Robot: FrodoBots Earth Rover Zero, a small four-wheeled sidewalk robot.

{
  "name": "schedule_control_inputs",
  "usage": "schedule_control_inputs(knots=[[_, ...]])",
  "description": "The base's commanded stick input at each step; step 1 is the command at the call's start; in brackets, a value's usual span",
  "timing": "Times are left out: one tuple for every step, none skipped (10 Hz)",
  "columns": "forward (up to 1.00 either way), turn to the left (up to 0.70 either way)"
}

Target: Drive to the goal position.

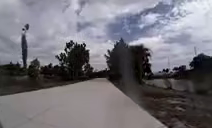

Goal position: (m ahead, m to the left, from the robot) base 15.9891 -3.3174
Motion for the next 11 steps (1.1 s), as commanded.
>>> schedule_control_inputs(knots=[[0.6,0.01],[0.6,0.01],[0.6,0.01],[0.6,0.01],[0.6,0.01],[0.6,0.01],[0.6,0.01],[0.6,0.03],[0.6,0.14],[0.6,0.15],[0.6,0.15]])
